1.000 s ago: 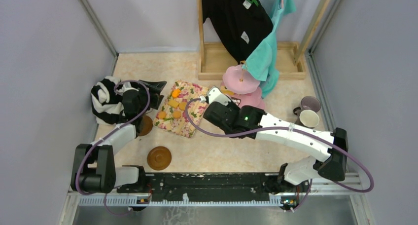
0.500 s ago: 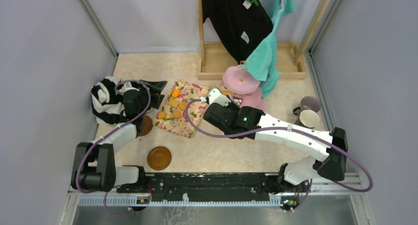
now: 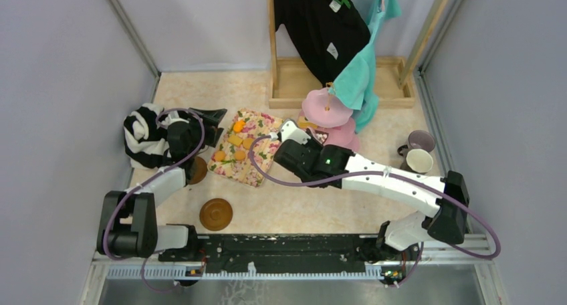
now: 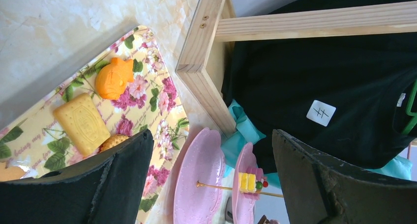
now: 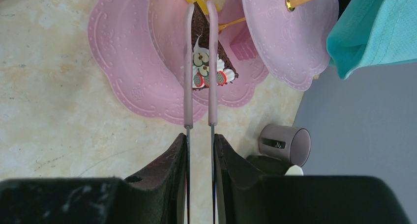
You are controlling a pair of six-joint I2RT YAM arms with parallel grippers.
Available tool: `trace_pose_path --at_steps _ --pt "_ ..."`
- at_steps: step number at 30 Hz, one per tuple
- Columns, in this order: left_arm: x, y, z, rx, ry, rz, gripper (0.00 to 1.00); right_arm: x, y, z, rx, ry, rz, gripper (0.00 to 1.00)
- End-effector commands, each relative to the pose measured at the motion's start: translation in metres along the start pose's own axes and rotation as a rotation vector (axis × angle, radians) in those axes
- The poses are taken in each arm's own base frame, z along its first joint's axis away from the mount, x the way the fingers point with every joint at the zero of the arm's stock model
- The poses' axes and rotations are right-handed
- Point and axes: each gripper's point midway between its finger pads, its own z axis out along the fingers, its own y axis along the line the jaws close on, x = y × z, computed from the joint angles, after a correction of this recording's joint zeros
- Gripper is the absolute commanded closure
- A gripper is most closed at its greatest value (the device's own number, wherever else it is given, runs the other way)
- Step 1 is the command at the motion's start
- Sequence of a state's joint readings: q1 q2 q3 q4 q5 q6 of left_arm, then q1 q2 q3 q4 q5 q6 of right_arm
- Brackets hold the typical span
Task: Serve the afternoon tea
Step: Place the desert on the desert table.
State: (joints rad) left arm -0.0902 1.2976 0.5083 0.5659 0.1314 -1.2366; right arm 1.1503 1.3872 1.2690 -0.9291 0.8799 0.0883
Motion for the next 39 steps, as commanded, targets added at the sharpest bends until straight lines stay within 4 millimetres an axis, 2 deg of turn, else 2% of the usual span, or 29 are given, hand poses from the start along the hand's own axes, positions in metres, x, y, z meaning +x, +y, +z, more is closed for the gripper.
trace_pose_path --at_steps 1,33,39 --pt "0.003 -0.005 0.001 0.031 0.005 0.006 0.05 -0.011 -0.012 0.004 0.059 -0.033 0.036 1.00" --pt "0.007 0.003 0.001 0.028 0.016 -0.005 0.05 -0.001 -0.012 0.029 0.053 0.008 0.091 1.00" --pt "0.007 0.003 0.001 0.029 0.017 -0.004 0.05 -0.002 -0.013 0.029 0.054 0.004 0.107 0.98"
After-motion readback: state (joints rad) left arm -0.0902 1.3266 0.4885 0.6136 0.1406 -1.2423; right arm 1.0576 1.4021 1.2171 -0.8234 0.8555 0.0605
